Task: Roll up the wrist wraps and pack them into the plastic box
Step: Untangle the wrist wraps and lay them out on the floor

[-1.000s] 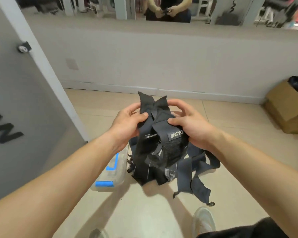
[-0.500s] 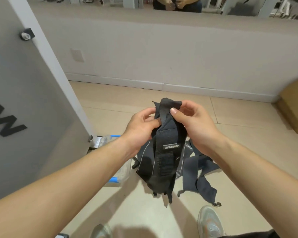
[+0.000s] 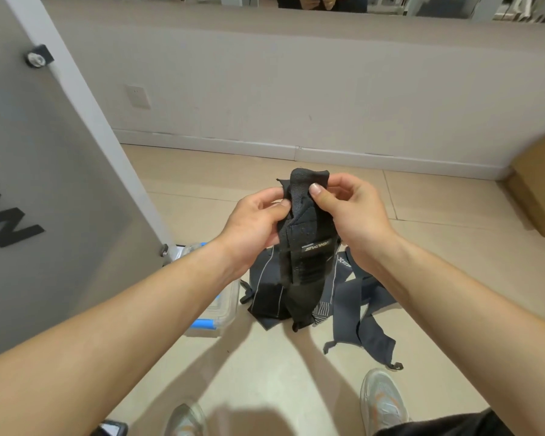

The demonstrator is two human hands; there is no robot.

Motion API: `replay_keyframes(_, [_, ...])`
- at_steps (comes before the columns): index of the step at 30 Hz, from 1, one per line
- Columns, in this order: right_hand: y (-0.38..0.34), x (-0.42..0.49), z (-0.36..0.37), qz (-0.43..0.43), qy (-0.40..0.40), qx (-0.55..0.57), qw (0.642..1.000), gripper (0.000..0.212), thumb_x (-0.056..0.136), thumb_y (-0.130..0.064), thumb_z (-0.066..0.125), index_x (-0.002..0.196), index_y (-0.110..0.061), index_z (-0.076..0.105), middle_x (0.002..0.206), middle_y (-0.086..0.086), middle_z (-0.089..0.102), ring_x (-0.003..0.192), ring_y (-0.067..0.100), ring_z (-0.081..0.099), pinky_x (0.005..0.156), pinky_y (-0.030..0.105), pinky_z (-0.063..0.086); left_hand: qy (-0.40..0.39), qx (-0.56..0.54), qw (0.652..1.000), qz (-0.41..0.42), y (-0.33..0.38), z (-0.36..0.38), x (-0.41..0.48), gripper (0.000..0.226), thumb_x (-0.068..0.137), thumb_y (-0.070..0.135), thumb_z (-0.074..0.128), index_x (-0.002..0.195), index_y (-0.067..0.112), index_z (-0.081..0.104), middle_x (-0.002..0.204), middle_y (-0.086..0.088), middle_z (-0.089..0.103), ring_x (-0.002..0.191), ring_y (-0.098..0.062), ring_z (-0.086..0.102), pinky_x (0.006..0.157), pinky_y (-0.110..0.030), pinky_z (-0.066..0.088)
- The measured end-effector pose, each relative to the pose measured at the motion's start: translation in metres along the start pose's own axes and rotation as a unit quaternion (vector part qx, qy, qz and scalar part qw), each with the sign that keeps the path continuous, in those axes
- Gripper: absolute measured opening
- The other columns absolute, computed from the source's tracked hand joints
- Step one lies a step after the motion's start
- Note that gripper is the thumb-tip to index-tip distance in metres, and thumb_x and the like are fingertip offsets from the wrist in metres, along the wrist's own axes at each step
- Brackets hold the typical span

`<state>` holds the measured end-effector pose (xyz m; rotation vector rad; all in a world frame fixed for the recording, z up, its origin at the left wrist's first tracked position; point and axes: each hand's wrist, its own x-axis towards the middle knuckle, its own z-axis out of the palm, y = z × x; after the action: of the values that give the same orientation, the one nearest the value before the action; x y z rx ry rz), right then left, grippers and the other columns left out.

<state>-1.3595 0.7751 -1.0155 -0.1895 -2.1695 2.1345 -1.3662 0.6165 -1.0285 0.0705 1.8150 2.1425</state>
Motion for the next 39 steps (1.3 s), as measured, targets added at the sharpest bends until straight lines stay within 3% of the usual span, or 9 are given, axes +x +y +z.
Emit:
replay_keyframes(5, [-0.005,-0.004,0.001,0.035,-0.022,0.047,0.998,0.011,0.097,-0.009,0.067,0.105,-0.003,0.07,0.075,0.002,0.072,0.062,0.007,0.069,0.056,0.019,0.053,0.022,-0.039,0.999,0.005,0.0,0.001,0.001,0.027,0.106,0.006,0.047,0.112,0.017,0.07,0.104,-0.006,0.077,0.096,-0.02,0.074,0.085,-0.033,0.061])
replay_keyframes(10, [-0.004,-0.004,0.003,0.021,-0.008,0.037,0.999,0.002,0.096,-0.01,0.069,0.096,-0.009,0.07,0.074,0.002,0.072,0.061,0.008,0.069,0.055,0.021,0.053,-0.001,-0.063,0.998,-0.011,0.002,0.005,-0.001,0.027,0.105,0.002,0.047,0.119,0.011,0.069,0.101,-0.008,0.077,0.089,-0.018,0.075,0.072,-0.027,0.059])
replay_keyframes(17, [0.01,0.005,0.003,-0.043,0.049,-0.091,0.994,0.008,0.091,-0.023,0.076,0.088,-0.022,0.069,0.073,-0.004,0.061,0.065,0.009,0.059,0.065,0.028,0.05,-0.018,-0.054,0.998,-0.016,0.002,0.007,-0.001,0.029,0.102,0.001,0.05,0.122,0.01,0.069,0.109,-0.01,0.077,0.093,-0.02,0.075,0.082,-0.029,0.061])
replay_keyframes(24, [0.016,0.007,0.0,-0.072,0.04,-0.116,0.99,0.012,0.091,-0.025,0.076,0.083,-0.026,0.068,0.075,0.001,0.064,0.067,0.013,0.056,0.068,0.036,0.053,-0.041,-0.035,0.998,-0.027,0.003,0.006,-0.001,0.034,0.103,0.003,0.044,0.128,0.008,0.067,0.121,-0.009,0.074,0.111,-0.025,0.071,0.097,-0.037,0.057])
replay_keyframes(28, [0.02,0.007,0.002,-0.091,0.052,-0.158,0.982,0.011,0.094,-0.029,0.072,0.086,-0.026,0.065,0.074,-0.007,0.059,0.065,0.009,0.051,0.066,0.031,0.047,-0.022,-0.053,0.998,-0.027,0.002,0.007,-0.002,0.032,0.103,0.02,0.053,0.128,0.004,0.066,0.118,-0.014,0.074,0.102,-0.022,0.072,0.093,-0.036,0.056])
replay_keyframes(31, [0.026,0.007,0.005,-0.07,0.072,-0.17,0.98,0.018,0.092,-0.038,0.073,0.1,-0.027,0.06,0.09,-0.007,0.062,0.078,0.009,0.056,0.078,0.033,0.051,0.005,0.006,1.0,0.025,-0.005,0.008,-0.001,0.023,0.095,0.002,0.066,0.117,0.009,0.069,0.108,-0.012,0.077,0.099,-0.022,0.075,0.088,-0.034,0.059])
replay_keyframes(35, [0.031,0.005,0.004,0.051,-0.051,-0.045,0.996,0.04,0.097,-0.048,0.064,0.106,-0.009,0.072,0.099,0.01,0.076,0.093,0.023,0.074,0.089,0.041,0.059,0.025,0.068,0.996,0.056,-0.01,0.002,0.004,0.028,0.093,-0.003,0.067,0.112,0.017,0.07,0.109,-0.011,0.077,0.103,-0.024,0.073,0.091,-0.037,0.059])
replay_keyframes(37, [0.029,0.003,0.004,0.037,-0.084,0.013,0.996,0.029,0.102,-0.032,0.062,0.108,-0.007,0.073,0.105,0.018,0.075,0.095,0.025,0.075,0.081,0.033,0.06,0.013,0.088,0.994,0.057,-0.011,-0.002,0.005,0.033,0.092,-0.003,0.068,0.119,0.016,0.069,0.112,-0.009,0.076,0.108,-0.024,0.072,0.095,-0.038,0.057])
replay_keyframes(39, [0.025,0.003,0.004,0.006,-0.063,0.02,0.998,0.015,0.1,-0.02,0.064,0.107,-0.01,0.073,0.102,0.018,0.073,0.087,0.017,0.072,0.072,0.024,0.056,0.002,0.098,0.994,0.05,-0.015,-0.003,0.005,0.035,0.092,-0.003,0.069,0.122,0.014,0.068,0.112,-0.009,0.076,0.107,-0.026,0.072,0.094,-0.038,0.058])
